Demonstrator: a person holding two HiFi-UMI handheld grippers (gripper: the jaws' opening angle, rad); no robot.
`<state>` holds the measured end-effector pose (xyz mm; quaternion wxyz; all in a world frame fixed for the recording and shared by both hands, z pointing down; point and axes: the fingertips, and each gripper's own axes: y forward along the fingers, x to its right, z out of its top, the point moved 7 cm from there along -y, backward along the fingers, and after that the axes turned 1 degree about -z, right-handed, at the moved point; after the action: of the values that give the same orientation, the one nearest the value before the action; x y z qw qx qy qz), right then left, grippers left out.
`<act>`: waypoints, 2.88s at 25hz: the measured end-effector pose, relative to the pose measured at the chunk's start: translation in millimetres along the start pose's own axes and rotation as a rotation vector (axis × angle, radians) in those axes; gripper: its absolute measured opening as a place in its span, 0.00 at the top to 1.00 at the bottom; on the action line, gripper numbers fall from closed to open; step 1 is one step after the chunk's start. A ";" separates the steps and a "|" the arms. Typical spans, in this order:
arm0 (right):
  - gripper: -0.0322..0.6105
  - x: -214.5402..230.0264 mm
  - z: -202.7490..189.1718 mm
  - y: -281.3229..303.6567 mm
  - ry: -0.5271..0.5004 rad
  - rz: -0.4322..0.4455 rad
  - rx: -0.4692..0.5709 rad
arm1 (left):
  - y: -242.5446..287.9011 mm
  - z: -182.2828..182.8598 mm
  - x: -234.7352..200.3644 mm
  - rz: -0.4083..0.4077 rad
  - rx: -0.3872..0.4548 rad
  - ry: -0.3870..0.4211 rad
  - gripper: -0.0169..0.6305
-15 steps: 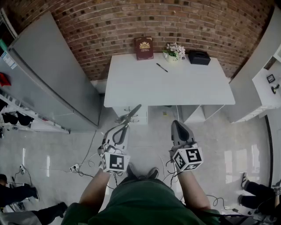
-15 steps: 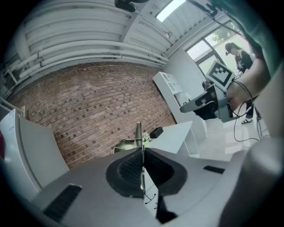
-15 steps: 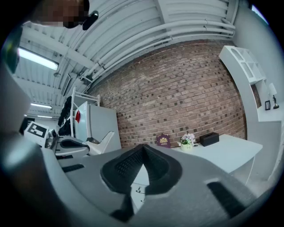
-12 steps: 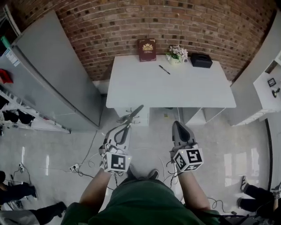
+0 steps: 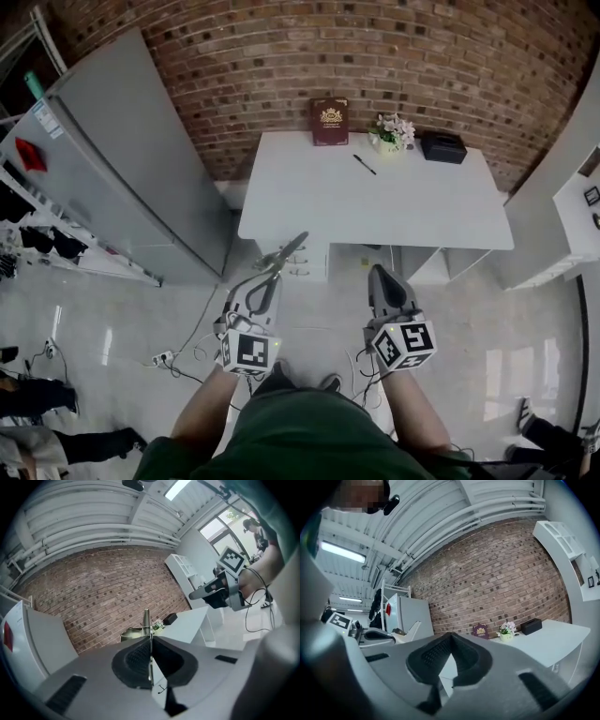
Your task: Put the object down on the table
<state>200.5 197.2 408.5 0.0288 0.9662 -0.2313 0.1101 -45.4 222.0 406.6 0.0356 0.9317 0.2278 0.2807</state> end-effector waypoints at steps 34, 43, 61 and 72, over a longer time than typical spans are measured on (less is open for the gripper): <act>0.95 -7.8 2.3 225.2 -0.153 -0.192 -0.110 | 189.8 -114.7 -186.8 -0.115 0.077 -0.069 0.96; 0.95 -6.0 -6.1 259.7 -0.170 -0.191 -0.165 | 229.4 -153.3 -188.1 -0.204 0.004 -0.042 0.96; 0.95 102.6 -0.5 326.2 -0.042 -0.016 -0.127 | 344.8 -170.3 -145.4 -0.283 -0.321 0.190 0.96; 0.95 163.2 -16.1 331.1 0.024 -0.066 -0.175 | 420.3 -207.3 -107.5 -0.448 -0.466 0.258 0.96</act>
<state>189.1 -168.0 462.7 0.1196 0.9657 -0.2078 0.0997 -66.6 -214.1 607.9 0.2789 0.7824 0.3591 0.4256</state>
